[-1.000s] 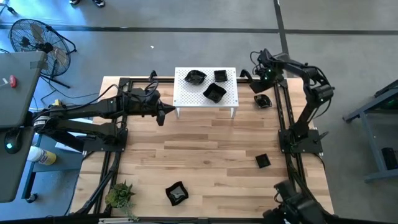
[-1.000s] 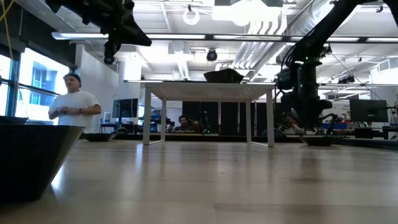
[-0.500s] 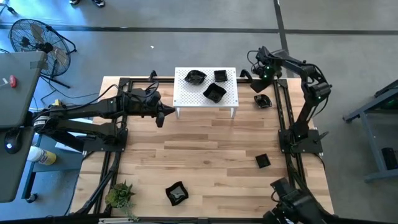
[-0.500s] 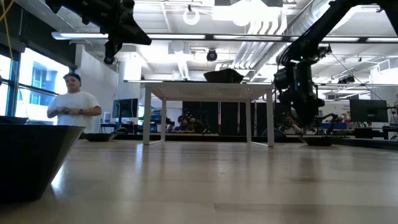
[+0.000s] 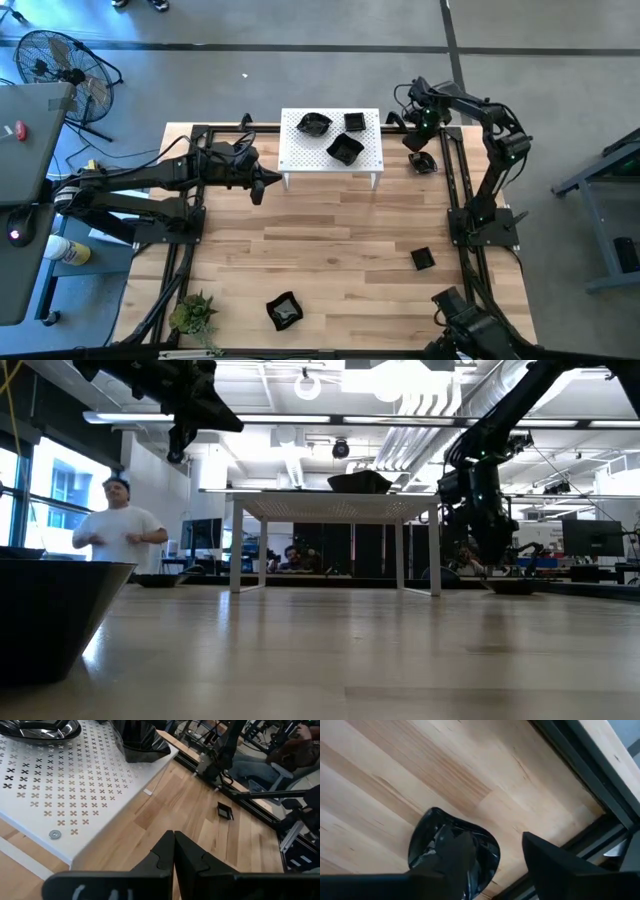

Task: Pick & Place Mini shaped plates
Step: Stack the leaf-shaped plate on top of the stacked leaf-shaped plate on the shelf

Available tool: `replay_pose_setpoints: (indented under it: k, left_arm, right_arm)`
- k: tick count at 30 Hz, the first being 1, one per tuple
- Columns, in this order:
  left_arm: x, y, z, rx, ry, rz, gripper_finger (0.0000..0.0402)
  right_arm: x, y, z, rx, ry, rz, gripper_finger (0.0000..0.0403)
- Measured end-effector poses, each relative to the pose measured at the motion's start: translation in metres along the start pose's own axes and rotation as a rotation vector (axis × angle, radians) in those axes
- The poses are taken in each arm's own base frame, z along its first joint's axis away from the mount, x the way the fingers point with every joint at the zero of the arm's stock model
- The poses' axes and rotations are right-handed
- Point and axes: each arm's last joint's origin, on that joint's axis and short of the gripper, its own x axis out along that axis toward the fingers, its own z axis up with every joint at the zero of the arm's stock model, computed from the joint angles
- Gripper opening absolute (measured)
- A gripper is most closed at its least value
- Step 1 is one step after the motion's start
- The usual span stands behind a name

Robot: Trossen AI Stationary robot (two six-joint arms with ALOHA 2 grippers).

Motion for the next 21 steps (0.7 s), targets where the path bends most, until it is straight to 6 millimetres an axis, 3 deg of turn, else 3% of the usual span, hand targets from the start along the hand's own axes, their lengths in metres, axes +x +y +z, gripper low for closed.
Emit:
replay_pose_setpoints:
  k: [6, 10, 16, 21]
  left_arm:
    - [0.000, 0.000, 0.000, 0.000, 0.000, 0.000, 0.0000]
    - [0.000, 0.000, 0.000, 0.000, 0.002, -0.002, 0.0000]
    - [0.000, -0.001, 0.000, 0.016, 0.009, -0.018, 0.0000]
    - [0.000, -0.001, 0.000, 0.018, 0.012, -0.024, 0.0000]
  right_arm:
    - [0.010, 0.007, 0.003, -0.065, 0.042, 0.047, 0.0200]
    - [0.022, 0.017, 0.003, -0.138, 0.088, 0.087, 0.0187]
    - [0.038, 0.026, -0.002, -0.225, 0.129, 0.000, 0.0165]
    - [0.042, 0.029, -0.003, -0.245, 0.129, -0.002, 0.0144]
